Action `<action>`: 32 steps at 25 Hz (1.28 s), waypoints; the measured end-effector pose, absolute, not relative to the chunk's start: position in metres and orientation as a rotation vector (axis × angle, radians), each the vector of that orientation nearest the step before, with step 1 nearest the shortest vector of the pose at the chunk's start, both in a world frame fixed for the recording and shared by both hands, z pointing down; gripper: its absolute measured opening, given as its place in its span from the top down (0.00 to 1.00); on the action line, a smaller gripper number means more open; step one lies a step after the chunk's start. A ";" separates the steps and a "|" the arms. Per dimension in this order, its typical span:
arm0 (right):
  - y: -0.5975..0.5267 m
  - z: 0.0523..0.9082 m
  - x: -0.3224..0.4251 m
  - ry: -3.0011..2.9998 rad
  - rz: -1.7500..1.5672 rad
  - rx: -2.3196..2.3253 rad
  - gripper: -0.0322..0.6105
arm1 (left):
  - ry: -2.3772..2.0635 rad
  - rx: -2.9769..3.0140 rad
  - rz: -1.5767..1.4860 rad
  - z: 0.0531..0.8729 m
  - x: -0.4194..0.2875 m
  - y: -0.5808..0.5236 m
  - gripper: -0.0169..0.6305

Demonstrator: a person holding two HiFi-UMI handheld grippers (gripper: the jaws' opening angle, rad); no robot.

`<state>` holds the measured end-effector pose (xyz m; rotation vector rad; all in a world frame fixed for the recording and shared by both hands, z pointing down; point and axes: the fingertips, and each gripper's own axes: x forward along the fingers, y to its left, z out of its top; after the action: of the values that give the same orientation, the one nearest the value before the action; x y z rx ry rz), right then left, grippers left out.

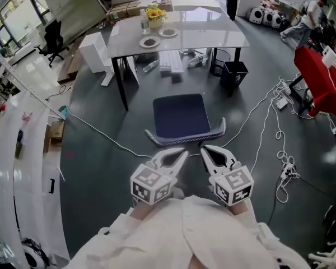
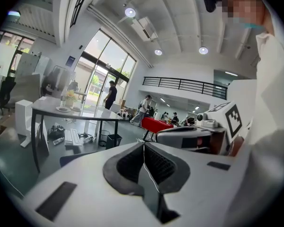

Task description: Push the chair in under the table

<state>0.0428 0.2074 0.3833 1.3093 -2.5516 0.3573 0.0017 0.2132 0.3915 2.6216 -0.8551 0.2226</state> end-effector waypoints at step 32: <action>0.162 0.426 0.048 -2.510 0.446 1.220 0.90 | -0.806 2.594 0.364 0.425 -0.002 0.164 0.95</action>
<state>0.0476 0.1620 0.4257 1.2197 -2.5097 0.4464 -0.0020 0.1640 0.4253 2.5944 -0.8057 0.3639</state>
